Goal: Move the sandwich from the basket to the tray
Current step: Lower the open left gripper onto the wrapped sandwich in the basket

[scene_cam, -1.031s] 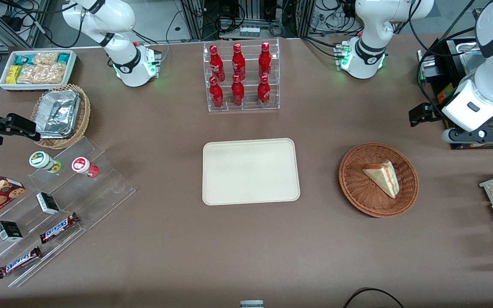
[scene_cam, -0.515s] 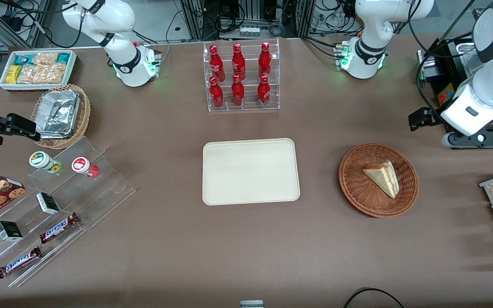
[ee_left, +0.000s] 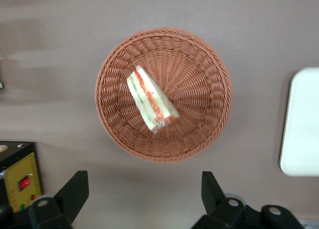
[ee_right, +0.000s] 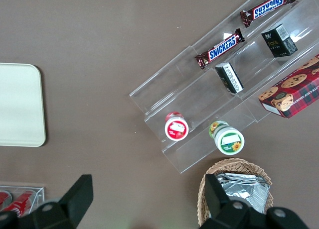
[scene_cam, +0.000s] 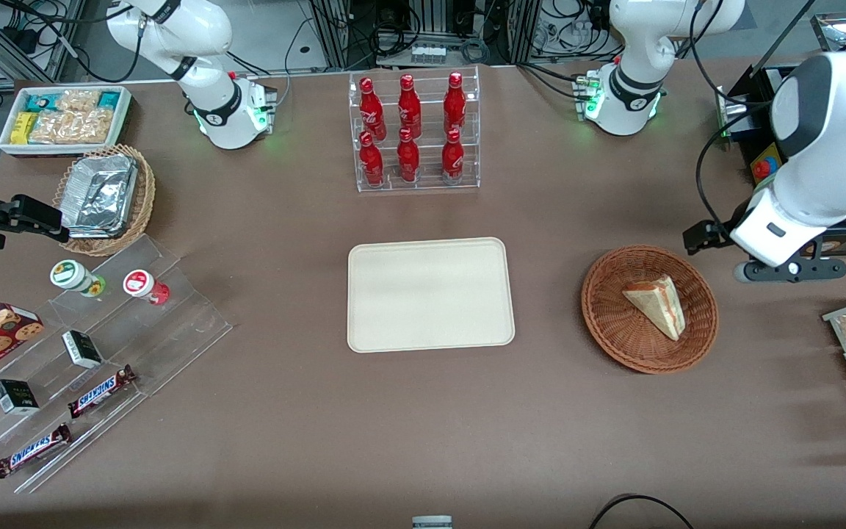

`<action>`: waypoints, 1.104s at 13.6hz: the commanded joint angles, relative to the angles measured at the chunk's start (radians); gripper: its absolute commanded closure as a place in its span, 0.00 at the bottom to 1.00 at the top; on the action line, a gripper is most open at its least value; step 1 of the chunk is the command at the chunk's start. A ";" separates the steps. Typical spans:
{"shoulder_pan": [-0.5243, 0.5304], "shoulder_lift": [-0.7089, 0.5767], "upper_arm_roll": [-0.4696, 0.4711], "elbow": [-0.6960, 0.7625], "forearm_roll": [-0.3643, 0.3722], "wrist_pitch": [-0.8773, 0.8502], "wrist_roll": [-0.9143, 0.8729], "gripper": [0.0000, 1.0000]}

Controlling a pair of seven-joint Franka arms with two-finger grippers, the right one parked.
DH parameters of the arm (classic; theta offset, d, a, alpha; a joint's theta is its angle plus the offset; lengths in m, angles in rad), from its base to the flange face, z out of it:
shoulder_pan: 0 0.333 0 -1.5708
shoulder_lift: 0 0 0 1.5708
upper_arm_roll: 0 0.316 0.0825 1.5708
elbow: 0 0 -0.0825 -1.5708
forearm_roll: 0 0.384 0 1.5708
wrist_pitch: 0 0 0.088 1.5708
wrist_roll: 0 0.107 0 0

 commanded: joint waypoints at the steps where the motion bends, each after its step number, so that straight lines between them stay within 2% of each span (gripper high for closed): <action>1: -0.009 -0.004 0.009 -0.079 0.011 0.102 -0.081 0.00; 7: -0.009 0.067 0.025 -0.101 0.003 0.175 -0.304 0.00; 12: -0.009 0.079 0.026 -0.229 -0.002 0.387 -0.490 0.00; 15: -0.009 0.107 0.026 -0.253 -0.003 0.433 -0.545 0.00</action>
